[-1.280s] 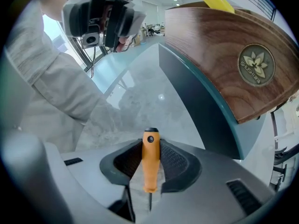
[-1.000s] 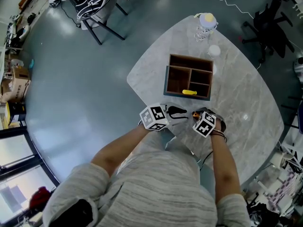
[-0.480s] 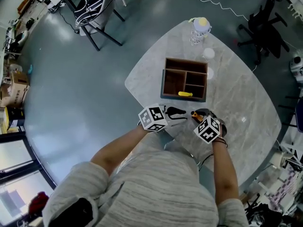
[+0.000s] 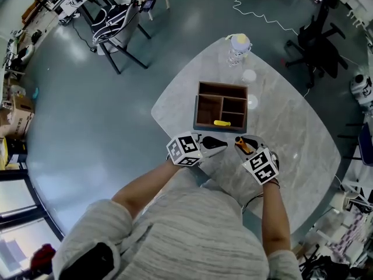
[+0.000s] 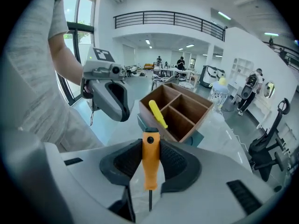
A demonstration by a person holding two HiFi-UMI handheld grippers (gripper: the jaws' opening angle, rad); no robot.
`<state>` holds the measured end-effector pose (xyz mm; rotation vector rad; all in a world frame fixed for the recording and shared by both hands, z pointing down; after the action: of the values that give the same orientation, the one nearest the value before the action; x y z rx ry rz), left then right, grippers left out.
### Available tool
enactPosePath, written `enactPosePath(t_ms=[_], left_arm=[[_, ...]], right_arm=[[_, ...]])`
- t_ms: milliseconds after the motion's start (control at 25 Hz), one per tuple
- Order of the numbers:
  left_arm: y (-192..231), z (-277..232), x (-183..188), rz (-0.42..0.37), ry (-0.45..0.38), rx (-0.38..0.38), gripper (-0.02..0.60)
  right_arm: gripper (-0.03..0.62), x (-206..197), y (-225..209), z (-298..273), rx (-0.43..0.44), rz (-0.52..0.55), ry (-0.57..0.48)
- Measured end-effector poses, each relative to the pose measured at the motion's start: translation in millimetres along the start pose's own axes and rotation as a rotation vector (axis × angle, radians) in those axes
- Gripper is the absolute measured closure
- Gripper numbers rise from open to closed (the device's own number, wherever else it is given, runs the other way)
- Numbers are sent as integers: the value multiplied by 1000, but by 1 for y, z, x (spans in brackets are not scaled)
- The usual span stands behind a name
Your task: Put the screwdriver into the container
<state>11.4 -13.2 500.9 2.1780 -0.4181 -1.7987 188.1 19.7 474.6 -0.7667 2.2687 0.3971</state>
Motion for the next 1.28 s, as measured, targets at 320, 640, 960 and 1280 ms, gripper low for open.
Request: enactPosePath(t_ms=[320,640,960,1280], left_arm=[[-4,-2,29,-14,-46,0,566],[-3,1,55,-35,-57,5,566],[3,4,64,-36,-61,9,566],[11,10,68,-40,-63,10,566]], right_arm=[[480,44,-20,29,-46,-29,-167],[480,85,-53,43,-69,-122,-333],[480,112,-86,44,-109,-181,-462],[480,125,-102,25,-136,-213,-523]])
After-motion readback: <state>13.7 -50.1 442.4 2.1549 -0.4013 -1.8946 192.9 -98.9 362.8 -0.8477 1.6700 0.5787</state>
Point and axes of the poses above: the fingertips, and each gripper's own axes: z backward along the fingers, y to its left, x out of its top, the point moved 10 cm from there along z, backward along the fingers, and after that the axes turned 5 degrees about -y, right-handed, at the moved point
